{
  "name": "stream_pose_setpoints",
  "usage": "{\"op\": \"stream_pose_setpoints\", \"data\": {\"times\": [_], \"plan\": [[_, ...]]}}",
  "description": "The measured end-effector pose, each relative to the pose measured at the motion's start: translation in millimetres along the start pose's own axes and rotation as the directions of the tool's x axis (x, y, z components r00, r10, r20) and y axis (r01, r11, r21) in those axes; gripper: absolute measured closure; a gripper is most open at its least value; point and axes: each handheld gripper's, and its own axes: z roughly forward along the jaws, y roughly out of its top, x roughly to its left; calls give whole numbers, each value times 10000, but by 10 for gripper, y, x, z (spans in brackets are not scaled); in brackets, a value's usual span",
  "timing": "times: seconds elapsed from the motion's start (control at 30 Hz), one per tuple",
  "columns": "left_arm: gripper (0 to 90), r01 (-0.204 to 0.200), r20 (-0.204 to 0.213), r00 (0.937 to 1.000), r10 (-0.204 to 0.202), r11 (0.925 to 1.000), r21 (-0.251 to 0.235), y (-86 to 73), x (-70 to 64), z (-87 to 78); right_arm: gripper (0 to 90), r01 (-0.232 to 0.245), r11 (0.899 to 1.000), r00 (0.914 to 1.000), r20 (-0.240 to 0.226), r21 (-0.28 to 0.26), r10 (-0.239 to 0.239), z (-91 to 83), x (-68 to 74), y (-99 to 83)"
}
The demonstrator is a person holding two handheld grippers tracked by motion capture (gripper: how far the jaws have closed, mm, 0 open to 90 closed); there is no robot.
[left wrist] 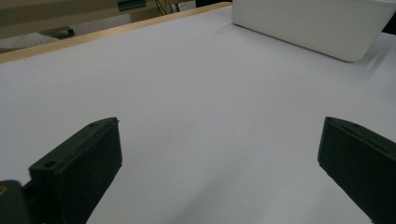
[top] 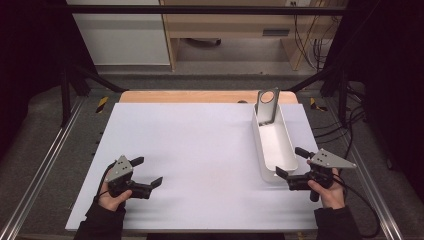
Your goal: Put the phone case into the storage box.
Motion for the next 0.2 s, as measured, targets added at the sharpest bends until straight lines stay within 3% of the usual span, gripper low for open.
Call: {"op": "stream_pose_setpoints", "data": {"times": [0.2], "plan": [[0,-22,11,10000,23,9999,-133,21,-7,-16,3,96,9997,9999,122,220,-98,-24,-10,-82]]}}
